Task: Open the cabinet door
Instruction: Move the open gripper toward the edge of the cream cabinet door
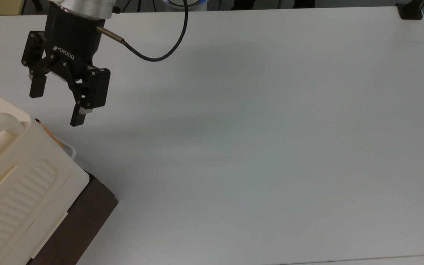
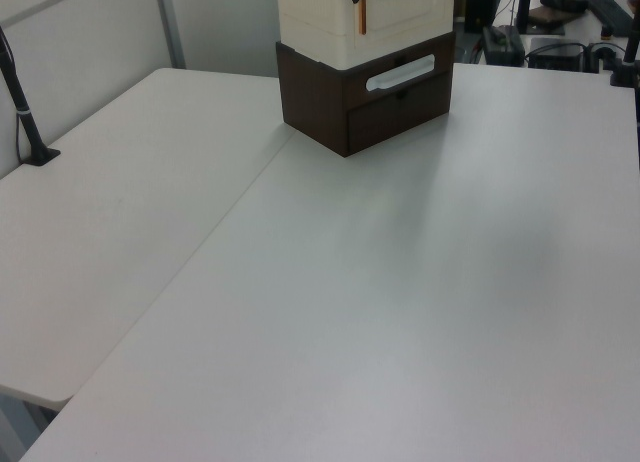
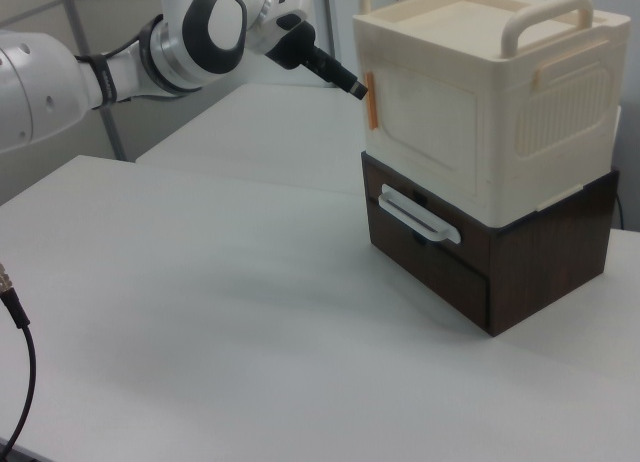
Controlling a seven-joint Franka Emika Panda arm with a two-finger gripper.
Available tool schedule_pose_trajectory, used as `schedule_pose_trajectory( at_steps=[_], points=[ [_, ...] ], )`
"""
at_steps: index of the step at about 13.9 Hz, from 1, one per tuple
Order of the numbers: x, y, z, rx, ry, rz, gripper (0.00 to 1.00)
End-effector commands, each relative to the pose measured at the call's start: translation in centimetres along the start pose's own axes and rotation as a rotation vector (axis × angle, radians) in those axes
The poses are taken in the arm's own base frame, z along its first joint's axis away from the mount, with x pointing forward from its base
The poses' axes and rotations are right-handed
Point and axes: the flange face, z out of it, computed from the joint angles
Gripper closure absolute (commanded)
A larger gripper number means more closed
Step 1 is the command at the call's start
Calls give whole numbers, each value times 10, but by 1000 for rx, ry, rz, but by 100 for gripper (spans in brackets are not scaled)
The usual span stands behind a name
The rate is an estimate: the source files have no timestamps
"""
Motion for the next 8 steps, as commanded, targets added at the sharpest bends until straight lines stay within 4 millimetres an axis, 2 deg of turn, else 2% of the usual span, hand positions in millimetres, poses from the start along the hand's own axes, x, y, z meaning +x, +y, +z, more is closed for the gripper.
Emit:
schedule_pose_trajectory(
  at_steps=[1, 4, 6, 8],
  points=[
    [10, -4, 3, 33, 89, 9, 0],
    [12, 1, 13, 47, 131, 0, 6],
    [13, 5, 16, 32, 153, -29, 15],
    [9, 4, 21, 18, 151, -70, 30]
  ],
)
